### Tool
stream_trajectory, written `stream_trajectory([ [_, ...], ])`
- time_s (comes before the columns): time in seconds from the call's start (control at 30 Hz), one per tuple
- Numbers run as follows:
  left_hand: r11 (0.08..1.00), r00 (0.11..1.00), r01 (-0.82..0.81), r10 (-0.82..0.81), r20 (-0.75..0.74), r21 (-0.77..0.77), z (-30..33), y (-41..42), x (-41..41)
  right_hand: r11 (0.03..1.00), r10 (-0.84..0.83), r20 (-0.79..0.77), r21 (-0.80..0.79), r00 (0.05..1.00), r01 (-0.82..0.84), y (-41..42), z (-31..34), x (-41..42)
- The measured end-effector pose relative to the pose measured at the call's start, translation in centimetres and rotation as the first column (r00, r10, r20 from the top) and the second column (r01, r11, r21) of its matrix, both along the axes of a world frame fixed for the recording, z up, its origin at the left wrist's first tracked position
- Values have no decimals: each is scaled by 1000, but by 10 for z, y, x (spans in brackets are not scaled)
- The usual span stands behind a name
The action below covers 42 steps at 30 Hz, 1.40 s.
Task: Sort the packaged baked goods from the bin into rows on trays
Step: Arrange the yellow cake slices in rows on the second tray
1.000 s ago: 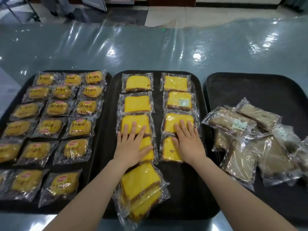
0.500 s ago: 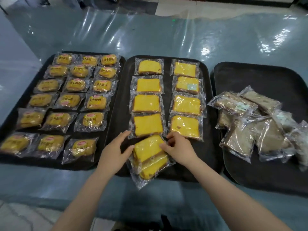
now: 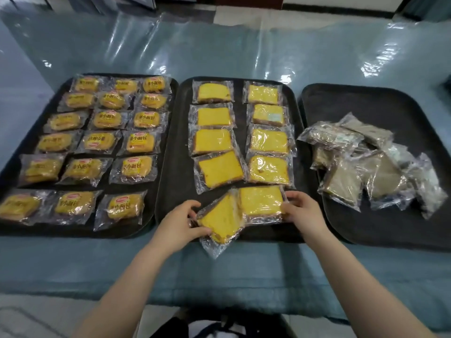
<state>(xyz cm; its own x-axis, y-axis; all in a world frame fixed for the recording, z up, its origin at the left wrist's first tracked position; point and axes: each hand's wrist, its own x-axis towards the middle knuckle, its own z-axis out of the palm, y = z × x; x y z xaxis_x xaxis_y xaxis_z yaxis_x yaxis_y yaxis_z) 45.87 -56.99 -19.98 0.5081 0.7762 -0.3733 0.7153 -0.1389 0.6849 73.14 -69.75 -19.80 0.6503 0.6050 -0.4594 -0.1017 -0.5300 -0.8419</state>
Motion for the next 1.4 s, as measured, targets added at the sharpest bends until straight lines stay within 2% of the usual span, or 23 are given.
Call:
stream_trajectory([
  [0.2, 965, 947, -192, 229, 223, -178, -4, 18, 4, 990, -1, 349, -129, 937, 49, -26, 1, 16],
  [0.3, 941, 895, -296, 333, 295, -164, -3, 27, 2, 977, 131, 604, -215, 786, 3, -27, -2, 1],
  [0.37, 951, 911, -310, 302, 280, -15, -1, 27, 1, 961, 233, 697, -272, 678, -52, -24, -4, -16],
  [0.47, 953, 977, -167, 125, 173, 254, 4, 17, 5, 901, 417, 645, -388, 640, -195, -20, -5, -32],
  [0.57, 923, 990, 79, -116, 75, 377, 6, 9, 17, 817, 560, 617, -522, 552, -245, -17, -11, -35],
  [0.67, 842, 942, 333, -316, -113, 425, -5, 13, 32, 802, 572, 629, -564, 526, -197, -16, -13, -38],
  [0.77, 768, 851, 512, -393, -348, 385, -21, 12, 36, 798, 568, 645, -583, 512, -151, -18, -12, -41],
  [0.87, 759, 826, 540, -395, -402, 364, -29, 10, 34, 798, 565, 655, -588, 502, -131, -19, -7, -46],
  [1.0, 752, 813, 561, -422, -401, 345, -27, 8, 33, 868, 475, 708, -474, 522, -147, -13, -2, -43],
  [1.17, 791, 887, 443, -316, -338, 421, -21, 11, 41, 913, 407, 761, -360, 505, -193, 19, -1, -31],
  [1.3, 820, 915, 385, -277, -294, 423, -15, 26, 72, 834, 551, 682, -445, 481, -326, 58, -9, -23],
  [1.4, 807, 888, 429, -296, -352, 405, -19, 29, 83, 756, 655, 625, -535, 426, -378, 69, -20, -18],
])
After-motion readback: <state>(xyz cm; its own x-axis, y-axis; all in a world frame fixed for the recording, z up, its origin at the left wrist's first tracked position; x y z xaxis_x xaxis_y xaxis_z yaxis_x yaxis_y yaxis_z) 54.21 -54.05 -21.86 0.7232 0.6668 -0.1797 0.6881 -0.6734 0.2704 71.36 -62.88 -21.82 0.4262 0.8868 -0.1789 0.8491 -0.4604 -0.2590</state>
